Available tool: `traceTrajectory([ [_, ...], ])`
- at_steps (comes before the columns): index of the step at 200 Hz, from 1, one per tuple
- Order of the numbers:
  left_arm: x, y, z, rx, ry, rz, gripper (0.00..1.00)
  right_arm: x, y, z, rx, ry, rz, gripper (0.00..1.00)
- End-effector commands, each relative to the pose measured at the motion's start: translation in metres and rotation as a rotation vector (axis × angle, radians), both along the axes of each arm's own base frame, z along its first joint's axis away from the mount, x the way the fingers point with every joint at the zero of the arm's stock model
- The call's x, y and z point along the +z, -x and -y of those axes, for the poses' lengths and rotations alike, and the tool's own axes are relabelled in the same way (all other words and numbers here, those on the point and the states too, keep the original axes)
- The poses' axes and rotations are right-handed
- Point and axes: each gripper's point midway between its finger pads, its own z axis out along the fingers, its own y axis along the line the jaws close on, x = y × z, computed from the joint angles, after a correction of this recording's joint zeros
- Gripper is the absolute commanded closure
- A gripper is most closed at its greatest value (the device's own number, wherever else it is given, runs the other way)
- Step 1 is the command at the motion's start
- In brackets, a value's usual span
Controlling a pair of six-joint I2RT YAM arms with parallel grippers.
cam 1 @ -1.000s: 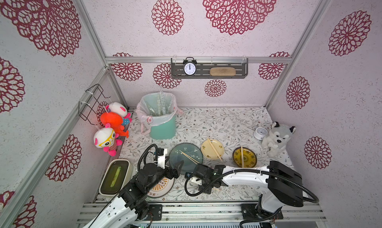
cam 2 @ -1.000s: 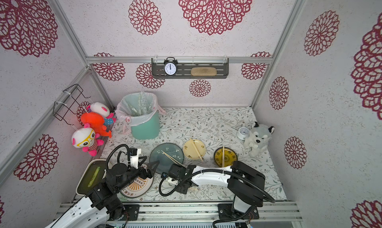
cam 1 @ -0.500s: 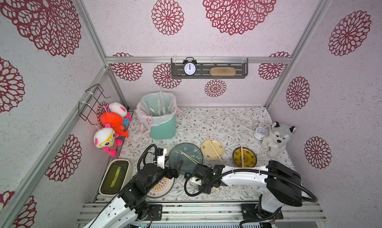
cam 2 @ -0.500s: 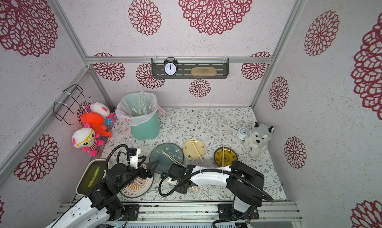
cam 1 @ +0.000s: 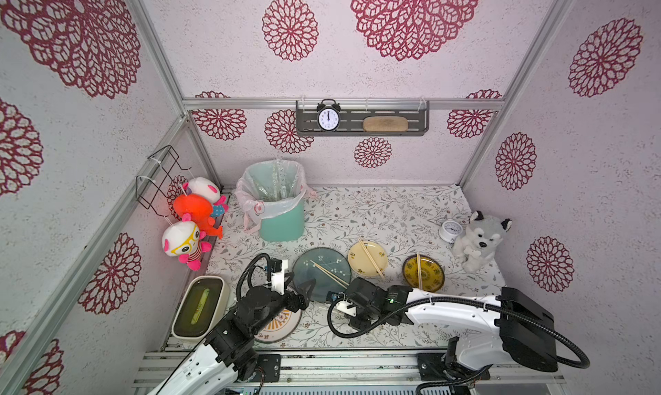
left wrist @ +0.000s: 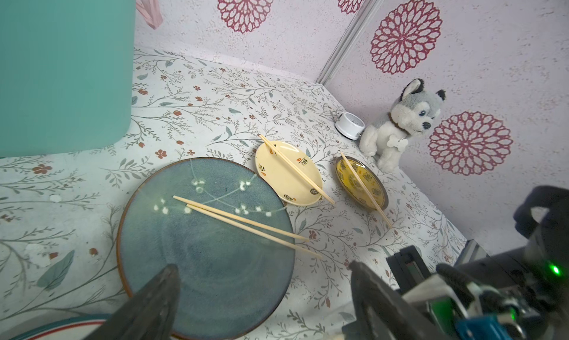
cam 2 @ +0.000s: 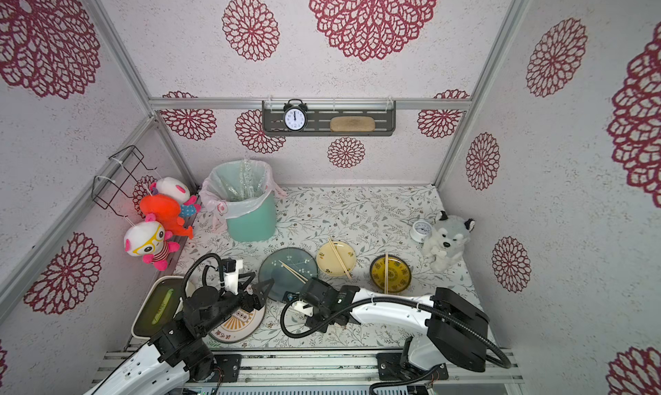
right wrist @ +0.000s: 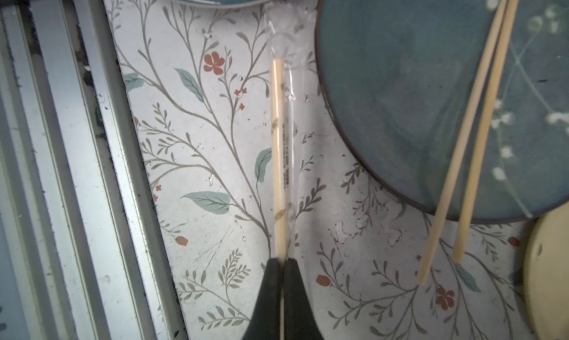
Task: Remove the packaging of disposable chopsticks
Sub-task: Pick up the disposable chopsticks from the center of the board.
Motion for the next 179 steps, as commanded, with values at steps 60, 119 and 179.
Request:
traceTrajectory([
  [60,0.071,0.037,0.043,-0.354,0.192,0.277,0.05,0.097,-0.002,-0.014,0.009,-0.545,0.036,1.00],
  [119,0.096,0.059,0.059,-0.544,0.282,0.377,0.06,0.150,0.004,-0.006,0.071,-0.795,0.109,1.00],
  [179,0.106,0.068,0.080,-0.694,0.333,0.410,0.24,0.174,0.013,-0.006,0.149,-0.859,0.128,1.00],
])
